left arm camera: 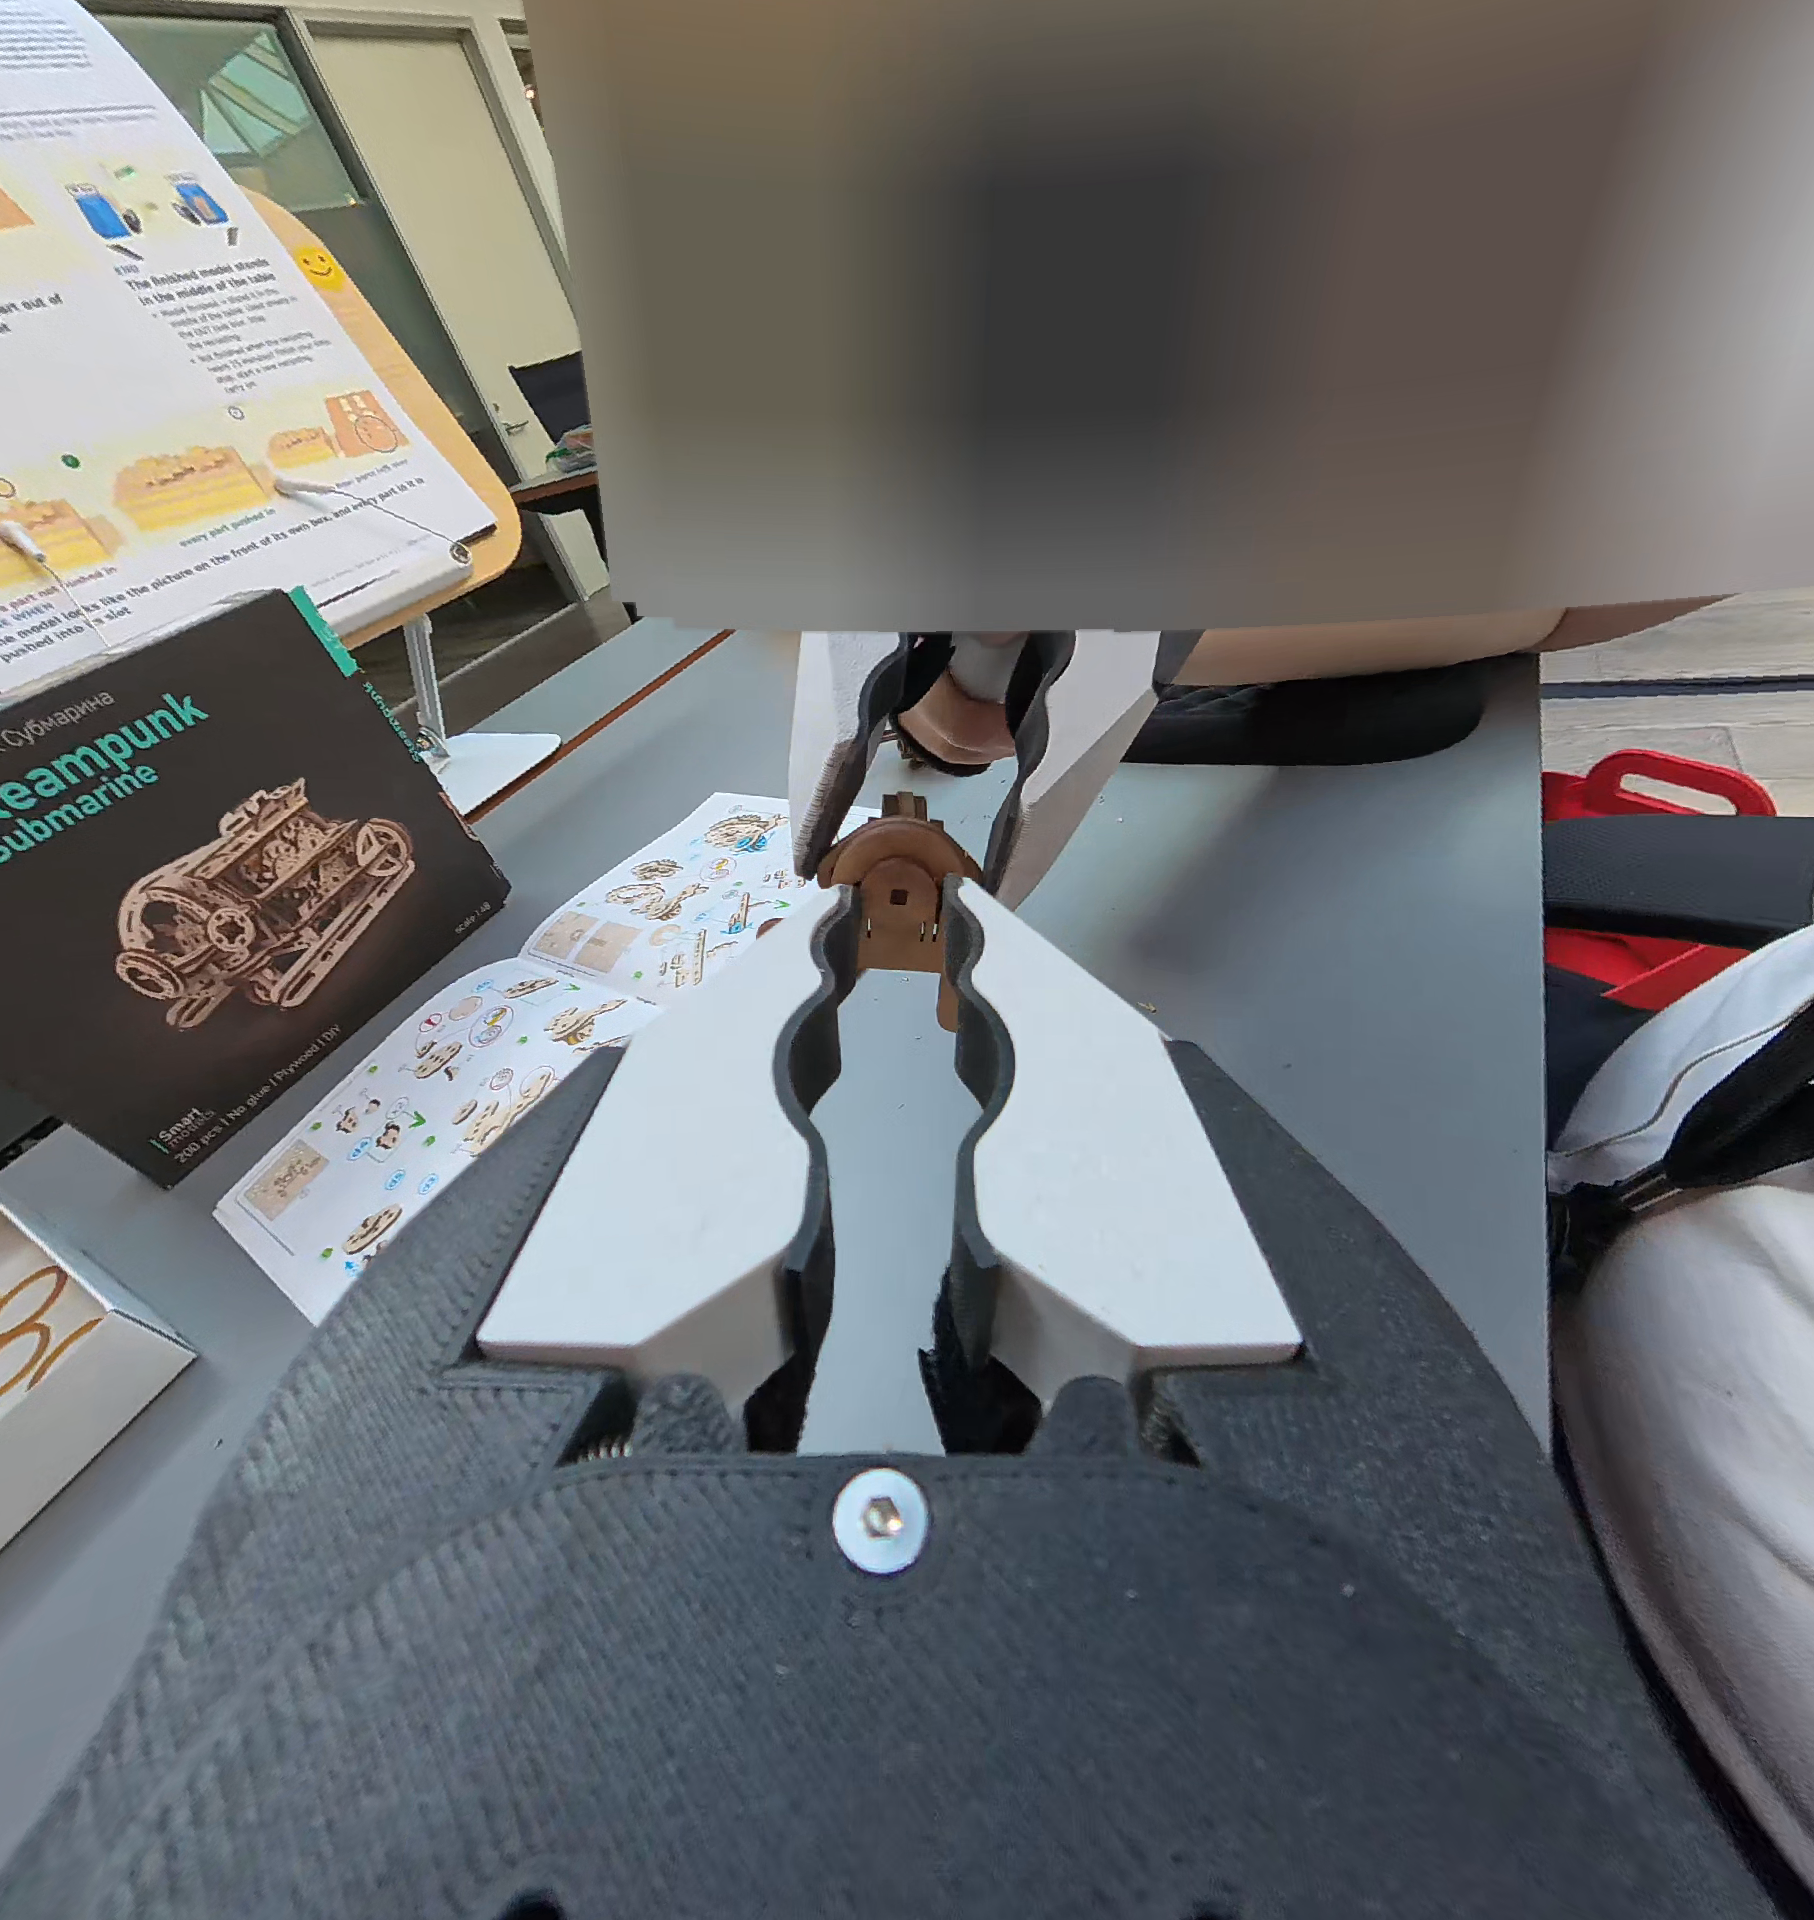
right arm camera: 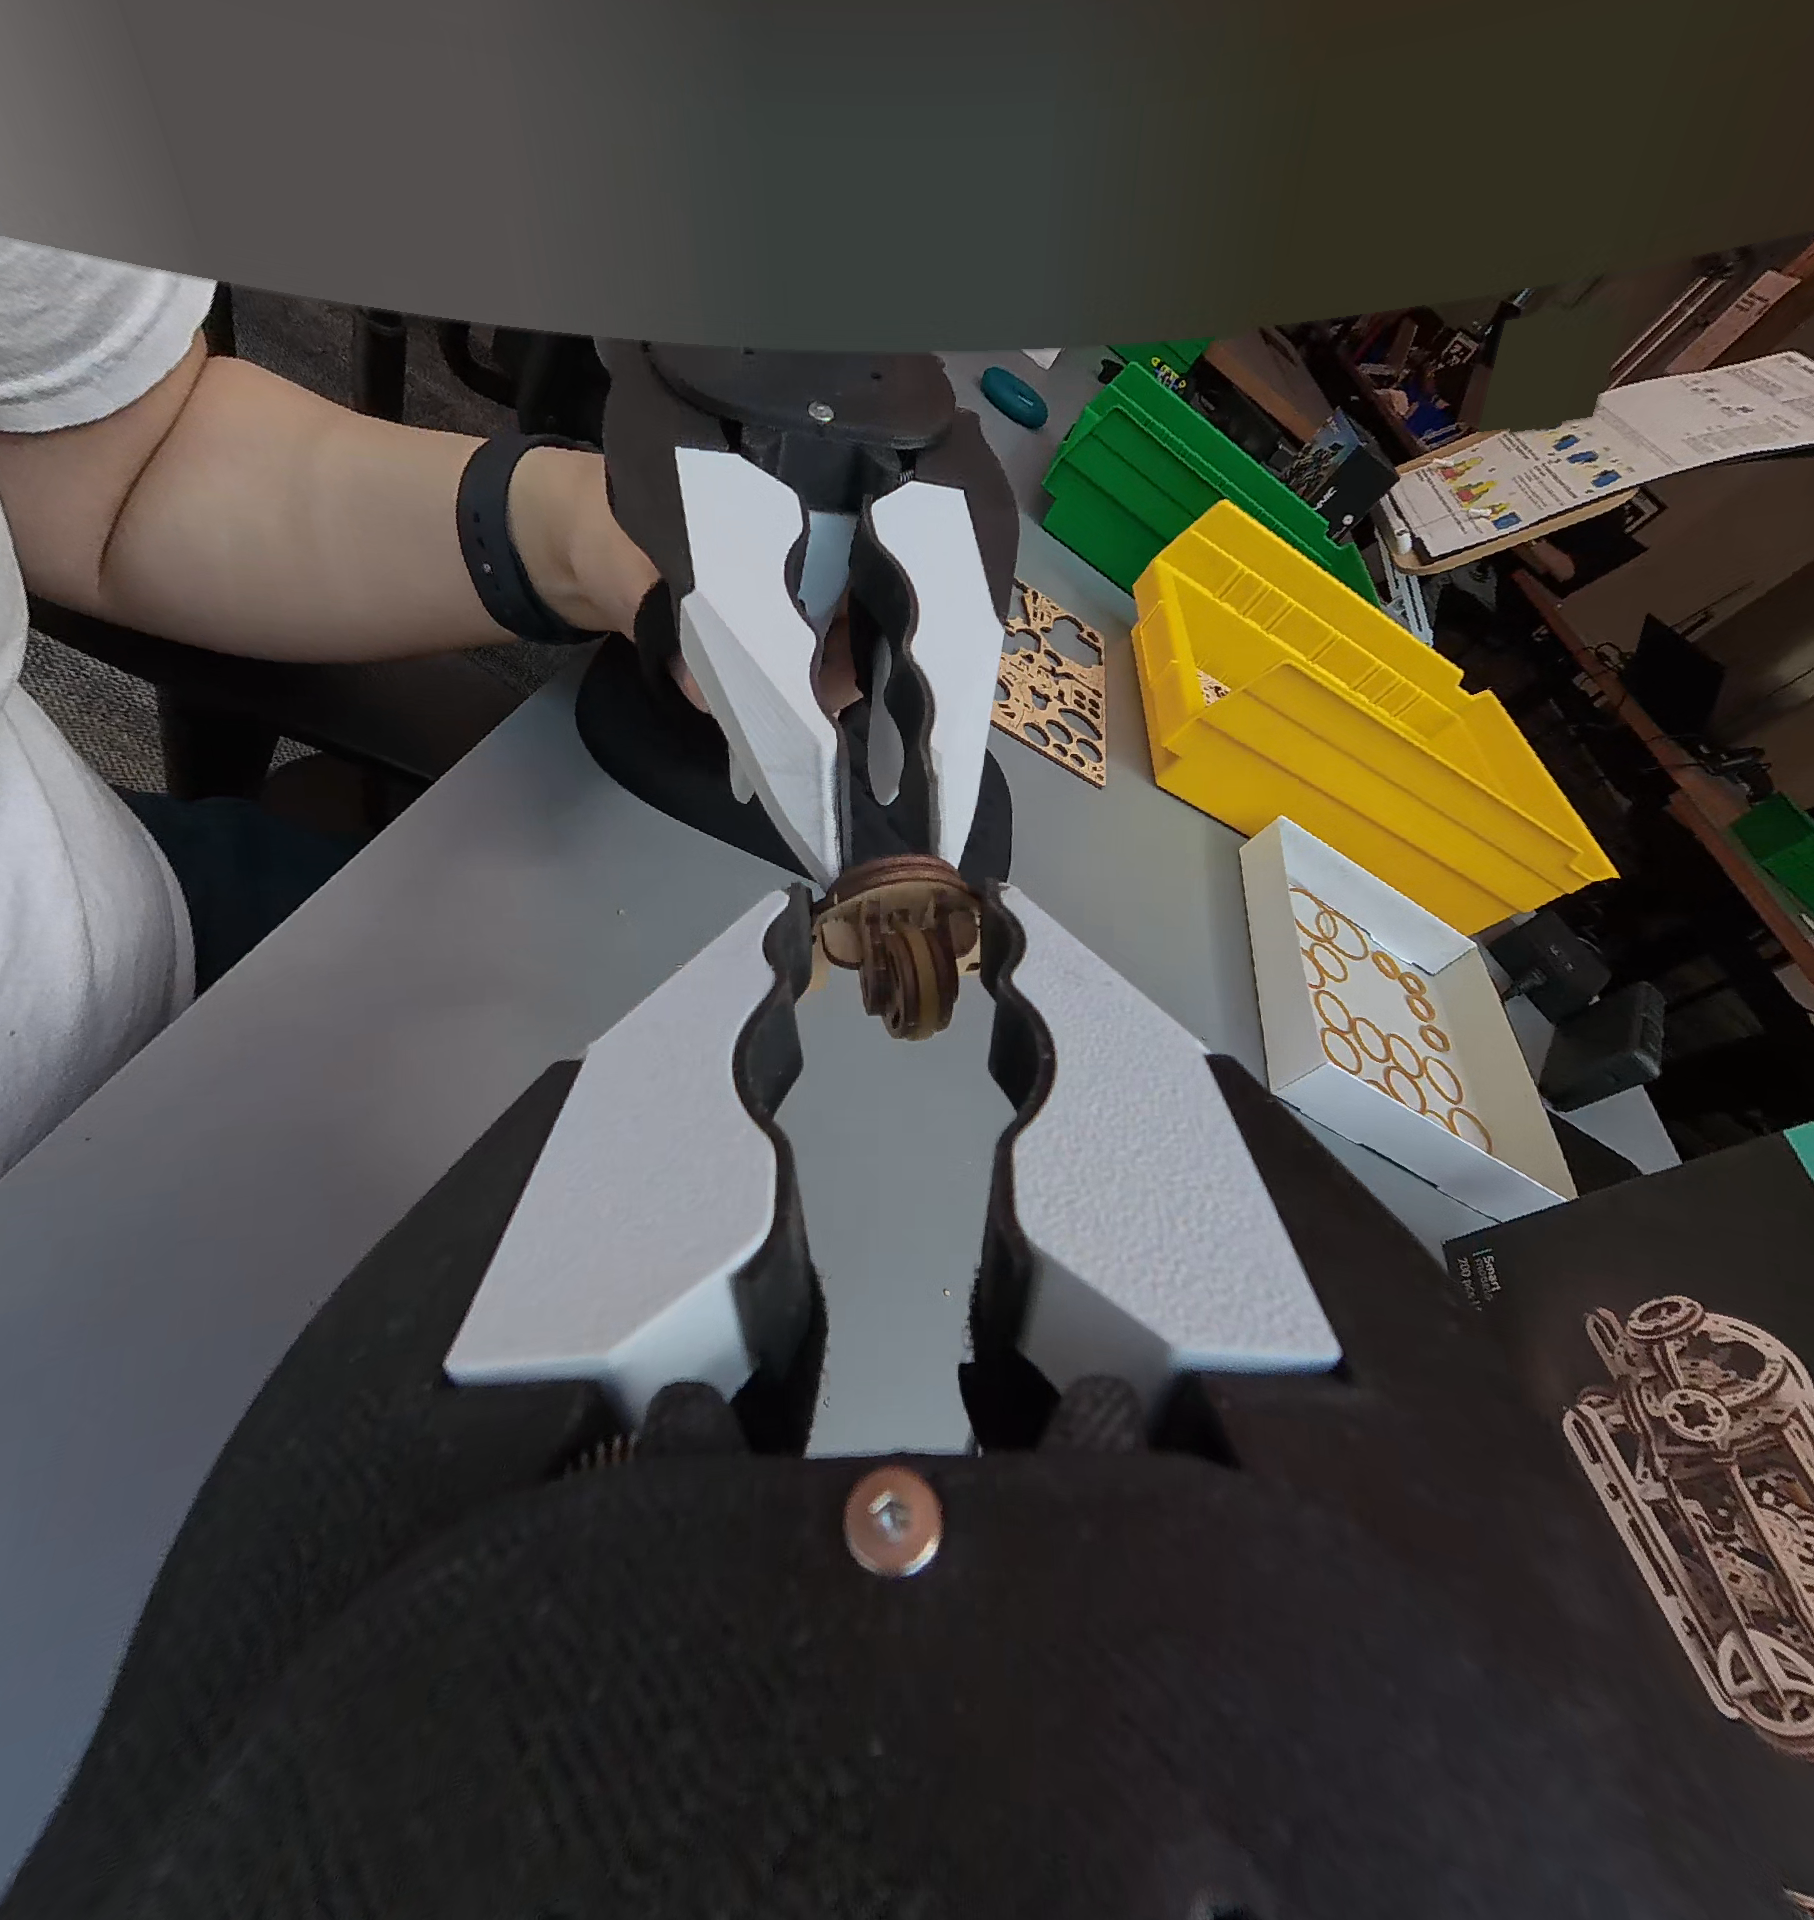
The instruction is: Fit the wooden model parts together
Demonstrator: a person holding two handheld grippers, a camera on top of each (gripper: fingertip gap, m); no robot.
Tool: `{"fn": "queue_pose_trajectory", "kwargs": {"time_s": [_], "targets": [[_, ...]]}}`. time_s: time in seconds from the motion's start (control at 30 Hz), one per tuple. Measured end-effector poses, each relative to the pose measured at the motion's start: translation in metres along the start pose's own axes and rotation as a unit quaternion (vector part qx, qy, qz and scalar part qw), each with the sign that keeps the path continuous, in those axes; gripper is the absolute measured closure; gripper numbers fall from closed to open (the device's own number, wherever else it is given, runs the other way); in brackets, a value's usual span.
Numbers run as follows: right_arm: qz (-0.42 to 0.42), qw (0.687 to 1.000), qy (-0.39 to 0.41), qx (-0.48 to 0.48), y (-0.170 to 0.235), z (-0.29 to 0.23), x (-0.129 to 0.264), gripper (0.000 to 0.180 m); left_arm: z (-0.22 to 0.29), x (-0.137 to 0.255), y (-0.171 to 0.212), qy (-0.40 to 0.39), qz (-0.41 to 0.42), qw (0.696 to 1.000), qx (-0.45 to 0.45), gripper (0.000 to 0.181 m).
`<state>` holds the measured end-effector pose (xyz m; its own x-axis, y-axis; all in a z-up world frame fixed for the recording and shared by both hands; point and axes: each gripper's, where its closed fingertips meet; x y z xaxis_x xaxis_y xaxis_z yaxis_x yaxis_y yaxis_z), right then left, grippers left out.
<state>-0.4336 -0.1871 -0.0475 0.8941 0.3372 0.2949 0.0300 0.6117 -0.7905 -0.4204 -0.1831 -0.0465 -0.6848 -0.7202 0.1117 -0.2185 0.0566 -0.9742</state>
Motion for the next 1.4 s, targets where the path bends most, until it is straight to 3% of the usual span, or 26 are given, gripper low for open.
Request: {"fn": "queue_pose_trajectory", "kwargs": {"time_s": [0.43, 0.73, 0.9, 1.07, 1.23, 1.4], "targets": [[-0.004, 1.0, -0.004, -0.004, -0.003, -0.001, 0.001, 0.148, 0.002, 0.001, -0.002, -0.021, 0.013, 0.998, -0.061, 0.169], [0.015, 1.0, -0.024, 0.007, -0.011, -0.008, 0.002, 0.148, 0.011, 0.006, -0.006, 0.026, 0.046, 0.998, -0.017, 0.169], [0.028, 0.999, -0.013, 0.015, -0.014, -0.007, 0.002, 0.148, 0.011, 0.007, -0.009, 0.014, 0.051, 0.998, -0.038, 0.169], [0.064, 0.997, -0.042, -0.029, -0.019, -0.005, 0.011, 0.147, 0.012, 0.011, -0.012, 0.016, 0.066, 0.997, -0.026, 0.168], [0.095, 0.985, -0.097, -0.111, -0.015, -0.005, 0.02, 0.166, 0.015, 0.016, -0.009, 0.021, 0.074, 0.997, -0.015, 0.169], [0.105, 0.983, -0.1, -0.11, -0.017, -0.008, 0.019, 0.169, 0.017, 0.019, -0.012, 0.026, 0.09, 0.996, -0.01, 0.168]]}}
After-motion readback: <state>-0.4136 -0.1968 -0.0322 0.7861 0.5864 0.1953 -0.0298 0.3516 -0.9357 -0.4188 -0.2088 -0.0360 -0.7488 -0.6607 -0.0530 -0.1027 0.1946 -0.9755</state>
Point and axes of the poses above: each gripper's, where its closed fingertips meet, x back along the fingers, y out of its underside, z = x × y across the jaws, and after that the axes turned 4 degrees about x, right-handed
